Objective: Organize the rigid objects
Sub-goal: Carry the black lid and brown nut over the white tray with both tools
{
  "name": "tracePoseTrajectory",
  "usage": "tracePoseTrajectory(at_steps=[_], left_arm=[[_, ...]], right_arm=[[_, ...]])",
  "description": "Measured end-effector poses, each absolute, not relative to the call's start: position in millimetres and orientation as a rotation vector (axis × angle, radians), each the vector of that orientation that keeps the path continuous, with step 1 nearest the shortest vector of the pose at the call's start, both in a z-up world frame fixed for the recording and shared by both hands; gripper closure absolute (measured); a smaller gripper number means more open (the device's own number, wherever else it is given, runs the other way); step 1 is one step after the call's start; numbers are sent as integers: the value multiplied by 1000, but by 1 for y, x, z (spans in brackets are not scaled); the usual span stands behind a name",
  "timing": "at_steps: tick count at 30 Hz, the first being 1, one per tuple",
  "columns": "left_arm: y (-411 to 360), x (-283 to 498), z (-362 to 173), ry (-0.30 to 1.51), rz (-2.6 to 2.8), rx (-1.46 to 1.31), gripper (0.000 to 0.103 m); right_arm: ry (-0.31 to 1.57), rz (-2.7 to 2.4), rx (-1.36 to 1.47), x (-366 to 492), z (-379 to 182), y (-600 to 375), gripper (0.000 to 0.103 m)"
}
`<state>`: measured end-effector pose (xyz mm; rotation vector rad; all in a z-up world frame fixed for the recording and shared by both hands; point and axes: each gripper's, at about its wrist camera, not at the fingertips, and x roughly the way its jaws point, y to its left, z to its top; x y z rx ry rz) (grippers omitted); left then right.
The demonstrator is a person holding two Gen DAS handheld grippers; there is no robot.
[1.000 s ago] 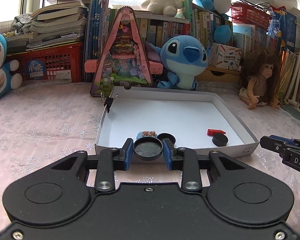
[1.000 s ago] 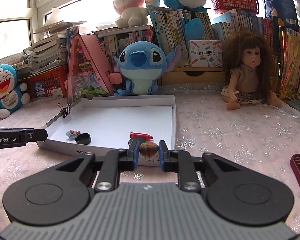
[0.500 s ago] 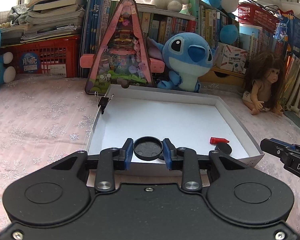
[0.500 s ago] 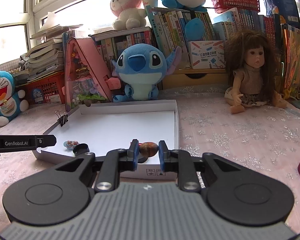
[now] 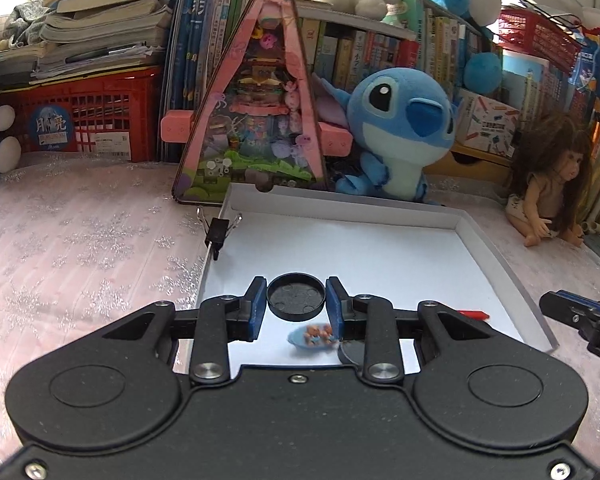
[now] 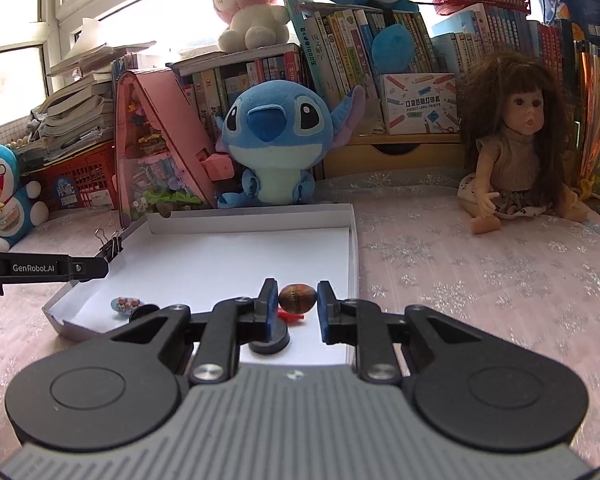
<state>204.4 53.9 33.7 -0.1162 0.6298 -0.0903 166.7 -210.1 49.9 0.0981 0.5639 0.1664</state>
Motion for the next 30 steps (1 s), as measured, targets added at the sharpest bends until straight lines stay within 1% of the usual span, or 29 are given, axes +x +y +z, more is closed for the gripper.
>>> tracePoseTrajectory(at_steps=[11, 16, 30], left_arm=[[44, 253, 20, 709, -69, -82, 73], [39, 257, 8, 729, -67, -64, 73], [31, 256, -3, 729, -64, -34, 73]], right_arm=[[683, 147, 130, 227, 37, -210, 78], [715, 141, 169, 238, 26, -211, 78], [749, 117, 111, 247, 11, -202, 78]])
